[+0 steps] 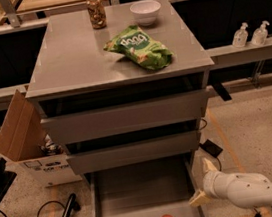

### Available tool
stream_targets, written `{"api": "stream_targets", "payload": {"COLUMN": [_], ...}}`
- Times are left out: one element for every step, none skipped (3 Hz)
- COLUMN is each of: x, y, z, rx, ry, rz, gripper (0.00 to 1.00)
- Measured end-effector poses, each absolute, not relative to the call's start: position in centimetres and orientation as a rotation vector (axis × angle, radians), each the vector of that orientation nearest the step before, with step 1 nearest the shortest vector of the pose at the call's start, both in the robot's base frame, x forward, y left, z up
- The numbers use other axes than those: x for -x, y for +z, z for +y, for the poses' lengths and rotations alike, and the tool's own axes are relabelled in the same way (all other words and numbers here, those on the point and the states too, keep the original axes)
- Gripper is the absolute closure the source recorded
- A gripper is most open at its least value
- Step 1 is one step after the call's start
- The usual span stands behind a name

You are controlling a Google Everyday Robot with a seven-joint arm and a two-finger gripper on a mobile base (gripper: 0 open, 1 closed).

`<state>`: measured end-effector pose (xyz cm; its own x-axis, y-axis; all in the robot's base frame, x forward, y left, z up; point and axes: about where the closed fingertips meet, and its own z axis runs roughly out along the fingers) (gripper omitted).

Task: Place apple into bottom drawer

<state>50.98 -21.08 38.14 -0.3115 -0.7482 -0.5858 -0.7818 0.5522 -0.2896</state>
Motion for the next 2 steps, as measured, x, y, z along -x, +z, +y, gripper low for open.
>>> {"api": "stream_targets", "payload": {"x": [-52.6, -52.9], "y": [44.1, 50.5], "z": [-22.8, -25.1], "rx": [1.347, 1.432], "ry": [-0.140, -0.377], "rz": [2.004, 1.909], "gripper": [0.00, 0.00]}}
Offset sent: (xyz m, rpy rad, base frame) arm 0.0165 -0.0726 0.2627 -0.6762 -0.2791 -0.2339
